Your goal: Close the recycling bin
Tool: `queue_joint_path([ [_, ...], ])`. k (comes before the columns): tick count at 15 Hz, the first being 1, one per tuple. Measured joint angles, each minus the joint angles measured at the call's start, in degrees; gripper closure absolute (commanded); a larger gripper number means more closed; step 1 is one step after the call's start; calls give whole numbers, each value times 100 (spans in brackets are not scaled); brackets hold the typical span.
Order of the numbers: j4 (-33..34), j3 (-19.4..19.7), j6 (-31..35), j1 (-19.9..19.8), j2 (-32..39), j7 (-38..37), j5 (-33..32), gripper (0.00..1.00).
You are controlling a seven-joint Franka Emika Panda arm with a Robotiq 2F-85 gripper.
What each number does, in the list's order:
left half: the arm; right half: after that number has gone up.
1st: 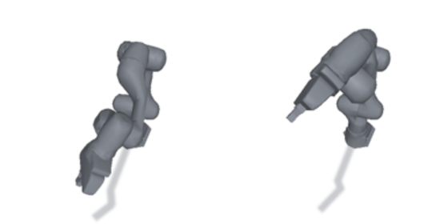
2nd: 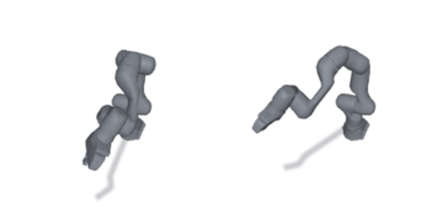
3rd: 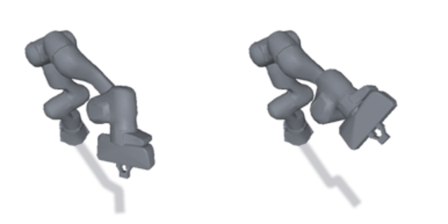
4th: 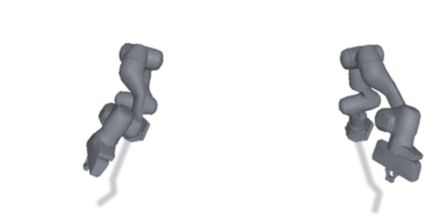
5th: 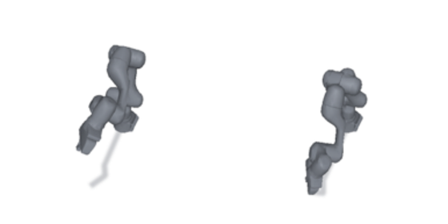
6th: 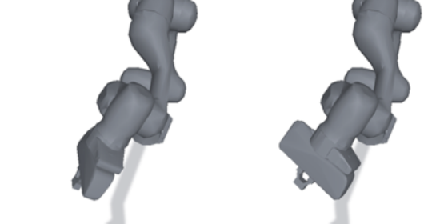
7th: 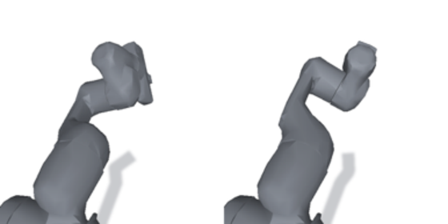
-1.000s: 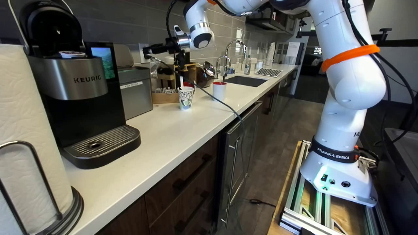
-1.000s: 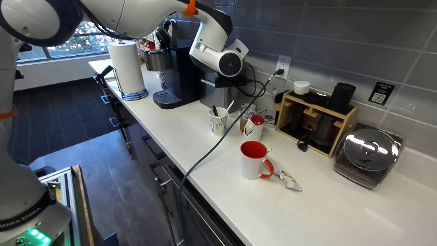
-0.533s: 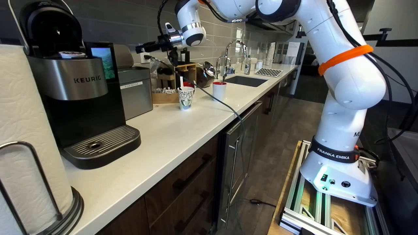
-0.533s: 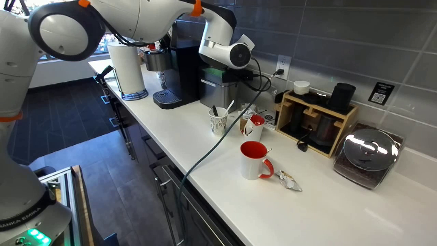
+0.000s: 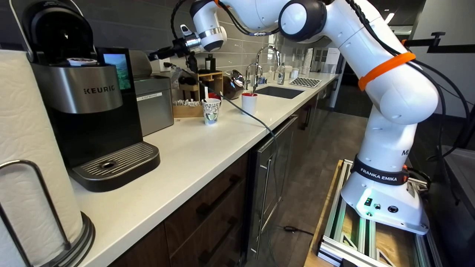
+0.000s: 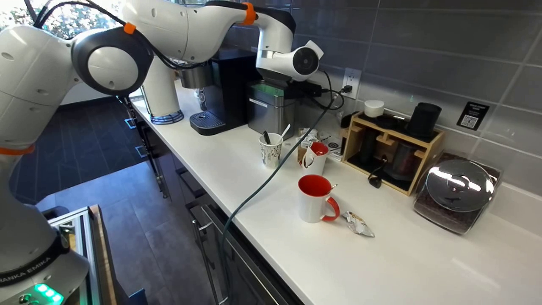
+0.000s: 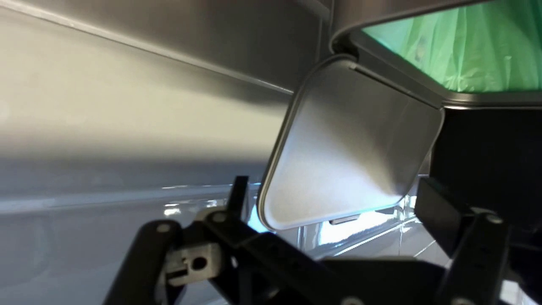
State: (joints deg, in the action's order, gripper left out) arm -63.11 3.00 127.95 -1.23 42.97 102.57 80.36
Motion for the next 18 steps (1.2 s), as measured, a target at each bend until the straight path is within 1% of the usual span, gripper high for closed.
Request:
queue_joint_path([
  [6,623,-247,4,-101,469,-479,-593,0],
  [12,996,-554,-77,-223,751,-845,-1090,0],
  [15,1062,-687,-520,-394,755,-1014,-1262,0],
  [18,1069,-800,-1322,-650,717,-1163,-1355,0],
])
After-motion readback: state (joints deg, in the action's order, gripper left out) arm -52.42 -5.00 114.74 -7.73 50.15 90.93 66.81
